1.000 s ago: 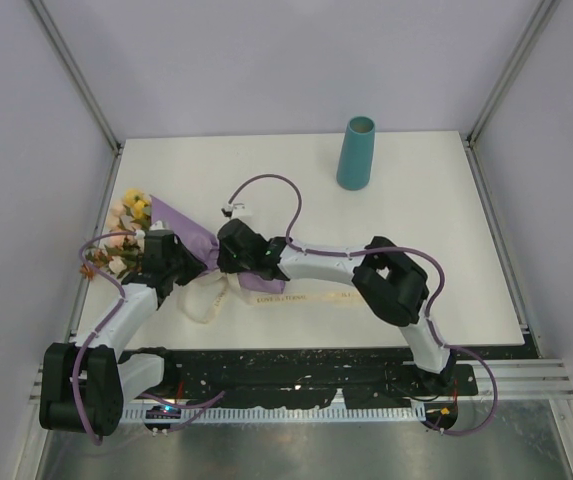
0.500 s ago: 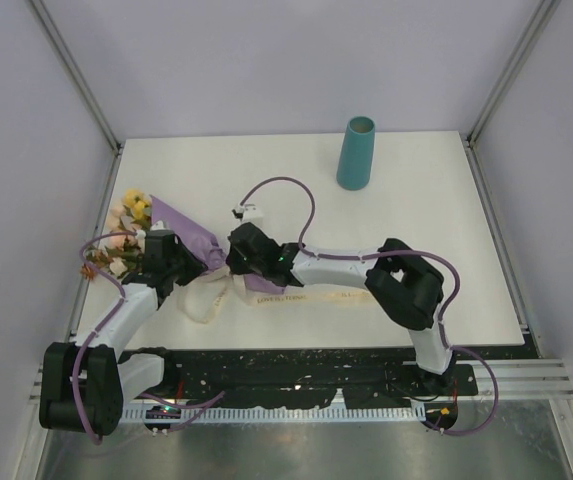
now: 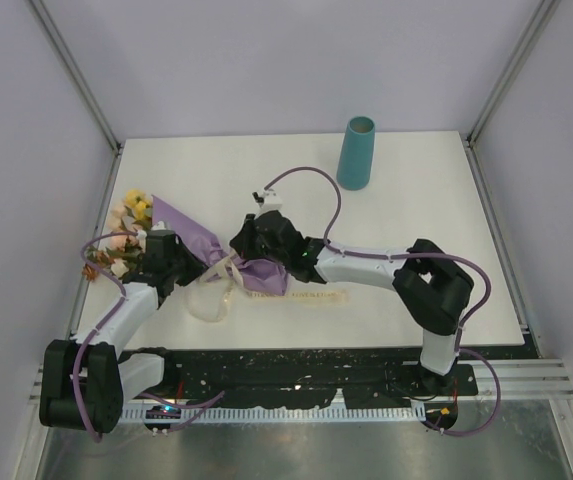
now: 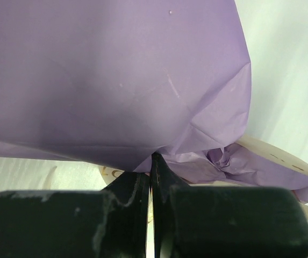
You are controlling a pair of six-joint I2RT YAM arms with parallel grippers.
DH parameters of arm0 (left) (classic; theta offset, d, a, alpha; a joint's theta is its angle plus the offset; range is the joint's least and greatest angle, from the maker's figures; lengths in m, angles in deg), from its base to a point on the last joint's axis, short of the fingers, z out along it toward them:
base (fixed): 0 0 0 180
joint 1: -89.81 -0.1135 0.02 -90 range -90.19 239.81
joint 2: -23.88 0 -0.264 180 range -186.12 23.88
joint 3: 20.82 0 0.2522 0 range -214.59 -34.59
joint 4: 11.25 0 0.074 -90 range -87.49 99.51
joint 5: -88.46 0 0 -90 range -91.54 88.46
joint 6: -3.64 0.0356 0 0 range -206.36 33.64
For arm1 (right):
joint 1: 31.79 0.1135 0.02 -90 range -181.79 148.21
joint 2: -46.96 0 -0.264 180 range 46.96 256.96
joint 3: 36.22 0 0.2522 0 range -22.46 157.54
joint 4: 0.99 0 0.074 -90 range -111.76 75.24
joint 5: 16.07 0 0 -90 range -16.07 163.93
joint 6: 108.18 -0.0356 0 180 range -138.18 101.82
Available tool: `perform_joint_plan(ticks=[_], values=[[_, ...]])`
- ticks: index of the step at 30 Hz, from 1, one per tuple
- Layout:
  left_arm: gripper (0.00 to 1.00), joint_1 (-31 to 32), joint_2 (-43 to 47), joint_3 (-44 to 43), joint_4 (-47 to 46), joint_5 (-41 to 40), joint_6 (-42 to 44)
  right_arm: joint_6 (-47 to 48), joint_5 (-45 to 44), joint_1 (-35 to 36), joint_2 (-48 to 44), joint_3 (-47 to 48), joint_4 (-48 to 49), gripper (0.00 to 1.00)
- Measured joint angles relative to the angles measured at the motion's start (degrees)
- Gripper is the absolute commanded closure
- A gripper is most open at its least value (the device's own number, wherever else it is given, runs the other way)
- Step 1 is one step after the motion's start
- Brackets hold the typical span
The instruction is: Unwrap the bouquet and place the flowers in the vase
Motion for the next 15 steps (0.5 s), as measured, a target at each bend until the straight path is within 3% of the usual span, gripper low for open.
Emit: perform_joint_plan(ticks=[15], values=[[0.93,0.0,0.0,0.0,0.0,0.0,0.0,2.6,-1.5,-3.0,-9.9,-4.8,0.9,0.95]])
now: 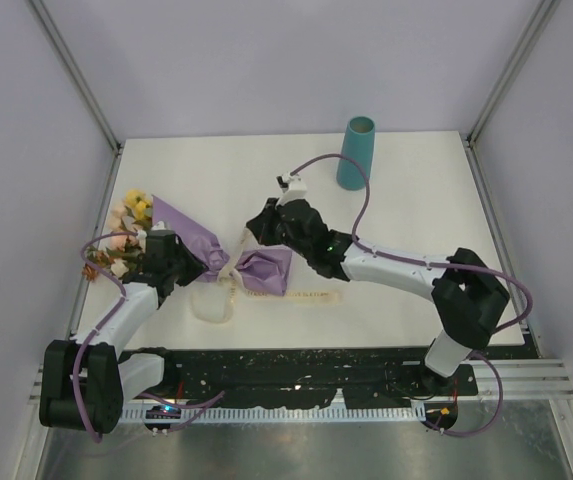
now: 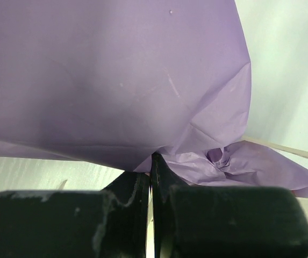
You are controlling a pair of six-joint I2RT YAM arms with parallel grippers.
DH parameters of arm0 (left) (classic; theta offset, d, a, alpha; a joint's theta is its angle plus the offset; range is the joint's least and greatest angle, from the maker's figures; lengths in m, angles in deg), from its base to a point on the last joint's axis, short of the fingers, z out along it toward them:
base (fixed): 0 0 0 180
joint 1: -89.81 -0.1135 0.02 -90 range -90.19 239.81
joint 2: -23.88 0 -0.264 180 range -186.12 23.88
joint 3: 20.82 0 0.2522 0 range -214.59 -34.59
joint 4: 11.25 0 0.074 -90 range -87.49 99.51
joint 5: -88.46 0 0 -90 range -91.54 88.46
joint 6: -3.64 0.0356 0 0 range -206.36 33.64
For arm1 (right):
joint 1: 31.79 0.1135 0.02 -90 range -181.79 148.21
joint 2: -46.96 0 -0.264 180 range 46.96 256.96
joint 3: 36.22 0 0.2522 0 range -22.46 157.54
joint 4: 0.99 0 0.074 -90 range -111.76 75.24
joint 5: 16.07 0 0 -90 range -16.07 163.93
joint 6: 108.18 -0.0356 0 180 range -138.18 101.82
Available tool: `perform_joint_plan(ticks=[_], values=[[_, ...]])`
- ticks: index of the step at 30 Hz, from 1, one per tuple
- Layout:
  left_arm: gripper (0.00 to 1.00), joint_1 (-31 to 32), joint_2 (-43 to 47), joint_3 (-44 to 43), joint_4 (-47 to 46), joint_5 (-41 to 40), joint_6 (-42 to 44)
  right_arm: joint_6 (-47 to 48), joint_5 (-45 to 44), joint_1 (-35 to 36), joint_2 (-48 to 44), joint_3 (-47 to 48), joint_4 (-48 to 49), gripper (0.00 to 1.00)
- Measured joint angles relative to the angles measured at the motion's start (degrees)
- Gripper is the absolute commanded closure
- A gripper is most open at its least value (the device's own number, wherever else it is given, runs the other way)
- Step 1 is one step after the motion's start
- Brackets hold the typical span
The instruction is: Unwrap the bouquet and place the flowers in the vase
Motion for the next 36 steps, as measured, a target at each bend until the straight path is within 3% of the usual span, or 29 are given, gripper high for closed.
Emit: perform_joint_plan(ticks=[24,36], values=[[0.93,0.1,0.0,-0.5,-0.2,0.4,0.2,12.9,-12.3,-13.3,-27.3,-6.1,-15.3,0.95],[0.94,0.1,0.0,-0.7,1.0,-0.9,1.5,16.0,-17.7,-18.9,-36.2,-6.2,-16.3,0.95]])
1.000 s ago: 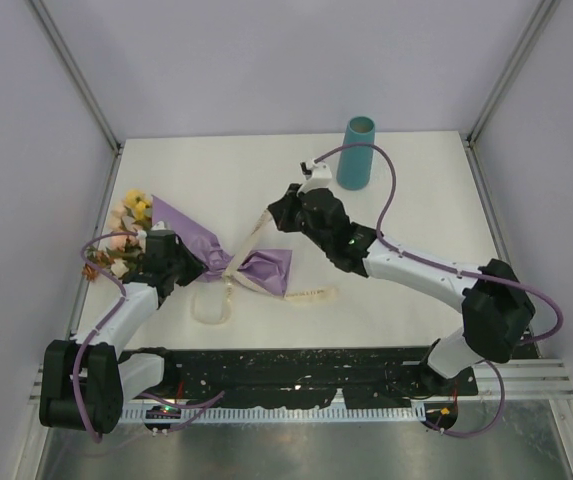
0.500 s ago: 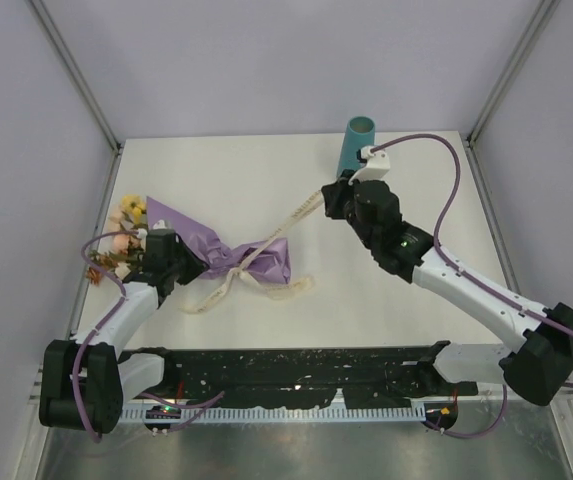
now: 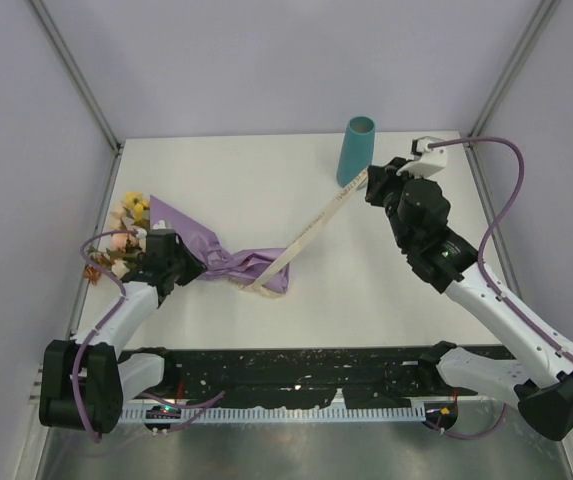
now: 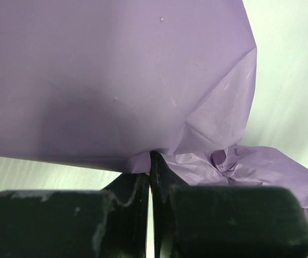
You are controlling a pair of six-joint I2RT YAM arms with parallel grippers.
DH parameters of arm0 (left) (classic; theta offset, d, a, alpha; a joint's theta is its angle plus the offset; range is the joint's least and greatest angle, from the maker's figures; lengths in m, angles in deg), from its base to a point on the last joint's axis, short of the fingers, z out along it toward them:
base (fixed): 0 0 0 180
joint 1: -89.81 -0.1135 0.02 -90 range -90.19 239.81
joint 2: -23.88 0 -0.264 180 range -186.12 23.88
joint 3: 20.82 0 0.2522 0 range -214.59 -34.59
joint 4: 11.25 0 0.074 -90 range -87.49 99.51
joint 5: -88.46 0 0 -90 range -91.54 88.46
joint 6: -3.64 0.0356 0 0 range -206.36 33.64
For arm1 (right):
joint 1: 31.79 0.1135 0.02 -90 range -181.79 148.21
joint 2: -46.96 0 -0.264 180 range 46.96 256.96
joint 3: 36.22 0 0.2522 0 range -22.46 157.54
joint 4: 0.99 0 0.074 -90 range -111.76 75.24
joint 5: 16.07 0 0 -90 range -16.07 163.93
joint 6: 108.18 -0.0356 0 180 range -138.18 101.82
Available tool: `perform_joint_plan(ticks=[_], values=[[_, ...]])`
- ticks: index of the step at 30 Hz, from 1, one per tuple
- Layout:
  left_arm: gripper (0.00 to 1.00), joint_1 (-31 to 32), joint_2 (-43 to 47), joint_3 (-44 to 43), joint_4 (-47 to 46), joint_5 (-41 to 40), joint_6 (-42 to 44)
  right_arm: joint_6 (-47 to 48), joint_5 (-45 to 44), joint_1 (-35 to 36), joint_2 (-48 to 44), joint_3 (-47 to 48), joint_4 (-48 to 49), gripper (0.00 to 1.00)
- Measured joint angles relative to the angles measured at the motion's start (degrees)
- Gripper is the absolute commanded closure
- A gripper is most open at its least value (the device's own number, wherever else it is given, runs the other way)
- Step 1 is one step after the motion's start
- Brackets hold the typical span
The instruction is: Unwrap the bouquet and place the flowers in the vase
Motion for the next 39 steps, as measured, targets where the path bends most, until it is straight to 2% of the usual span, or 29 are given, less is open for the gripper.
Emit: perform_joint_plan(ticks=[10,14,23,29,34,39], values=[[0.93,0.0,0.2,0.0,0.3,-0.2,0.0,6.0,-5.0,-4.4,-4.1,0.8,-3.1,0.95],[0.93,0.0,0.3,0.0,0.6,-0.3,0.0,9.5,-7.2,-6.7,-5.9,4.5,-5.6,0.95],[0.93,0.0,1.0,-0.1,1.2,-0.4,0.8,20.1,-14.1,-7.0,-9.7,14.9,-5.4,0.95],[0.92,0.3,0.8,-1.0,2.0,-0.2,2.8,25.1,-14.9,-7.7,-8.3,15.6,-3.4,0.95],[0.92,2.0,-1.5,-3.7,2.4,0.1,4.6,23.2,-14.8,-9.1,-4.4,11.3,-4.6,0.95],[0.92,6.0,-4.3,-6.9,3.3,0.0,6.1,14.8,-12.5,-13.7,1.3,2.9,-9.5,0.95]])
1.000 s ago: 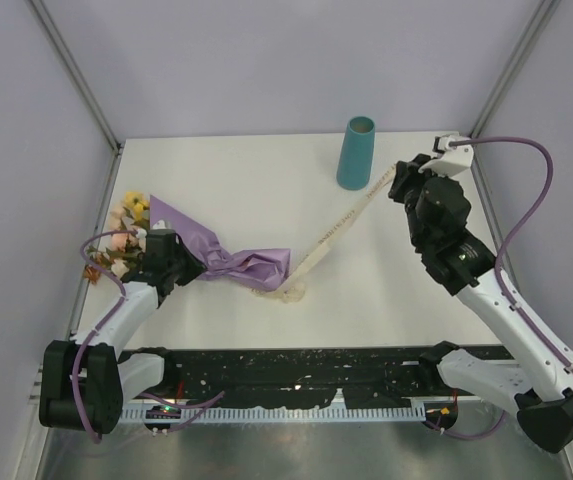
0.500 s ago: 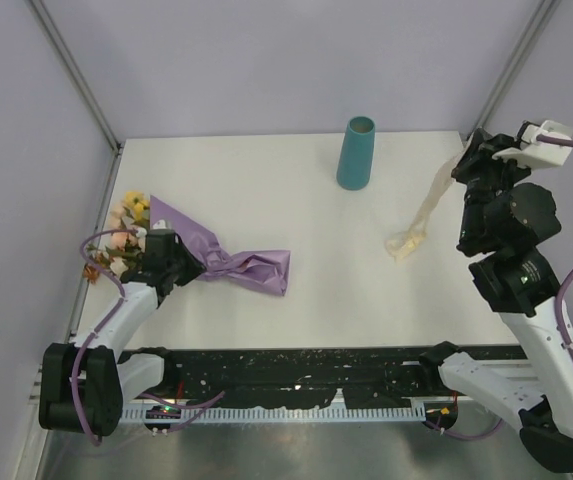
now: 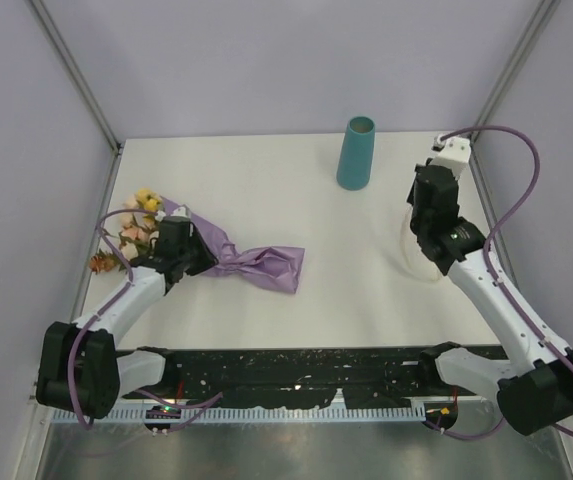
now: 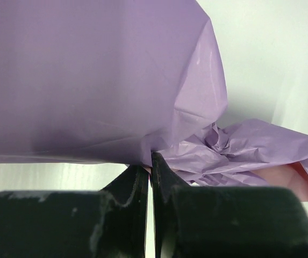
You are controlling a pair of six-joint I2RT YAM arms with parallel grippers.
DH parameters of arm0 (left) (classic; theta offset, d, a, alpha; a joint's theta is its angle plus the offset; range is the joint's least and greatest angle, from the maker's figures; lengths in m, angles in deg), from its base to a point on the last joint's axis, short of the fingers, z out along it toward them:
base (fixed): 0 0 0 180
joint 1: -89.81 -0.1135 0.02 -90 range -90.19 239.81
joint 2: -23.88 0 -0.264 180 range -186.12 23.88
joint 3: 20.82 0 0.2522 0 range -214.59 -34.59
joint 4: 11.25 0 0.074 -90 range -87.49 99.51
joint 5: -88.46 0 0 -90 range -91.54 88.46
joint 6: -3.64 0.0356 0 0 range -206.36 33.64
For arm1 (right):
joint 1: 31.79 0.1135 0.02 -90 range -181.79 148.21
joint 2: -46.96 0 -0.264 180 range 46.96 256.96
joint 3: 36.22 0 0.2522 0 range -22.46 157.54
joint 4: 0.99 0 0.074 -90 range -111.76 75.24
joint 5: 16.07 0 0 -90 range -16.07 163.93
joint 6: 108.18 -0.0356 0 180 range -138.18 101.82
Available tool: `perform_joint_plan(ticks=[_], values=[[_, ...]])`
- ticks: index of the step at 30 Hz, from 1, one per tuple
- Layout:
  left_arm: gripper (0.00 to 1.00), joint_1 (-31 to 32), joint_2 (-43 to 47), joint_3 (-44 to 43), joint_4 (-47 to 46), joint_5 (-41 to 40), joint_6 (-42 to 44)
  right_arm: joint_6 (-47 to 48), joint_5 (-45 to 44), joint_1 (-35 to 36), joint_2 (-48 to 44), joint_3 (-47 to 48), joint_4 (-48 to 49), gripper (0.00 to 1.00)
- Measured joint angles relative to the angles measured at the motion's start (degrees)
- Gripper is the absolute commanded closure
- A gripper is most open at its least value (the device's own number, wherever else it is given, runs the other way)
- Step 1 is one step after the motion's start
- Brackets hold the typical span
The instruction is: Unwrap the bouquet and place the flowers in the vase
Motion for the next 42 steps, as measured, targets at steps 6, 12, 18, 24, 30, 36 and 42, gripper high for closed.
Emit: perform_joint_plan(ticks=[6,12,18,24,30,36,42], values=[[0.91,2.7,-1.7,-2.0,0.6,-0.2,1.0,-11.9,7.3,-7.9,4.5,-12.0,-5.0,0.74],[0.81,3.8,-3.2,-4.8,1.8,-0.2,1.7,-17.9,11.4,-11.6,6.9,-15.3,-7.6,0.46],[0.52,4.3,-2.0,-5.8,3.7,-0.2,2.0,-17.0,20.8,-11.6,5.2,-14.5,-7.3,0.30],[0.37,4.3,4.6,-7.0,7.2,-0.5,2.2,-13.5,30.3,-10.1,0.6,-14.1,-4.1,0.26],[0.36,4.3,10.8,-10.4,12.0,-1.4,4.1,-8.8,41.6,-0.2,2.2,-14.1,6.0,0.26],[0.36,4.3,18.3,-11.8,17.1,-4.6,5.9,-4.7,49.2,10.8,11.5,-13.7,15.4,0.27],[0.37,3.9,24.2,-8.3,18.1,-5.3,4.9,-0.8,52.7,15.7,24.1,-10.0,19.9,0.29]])
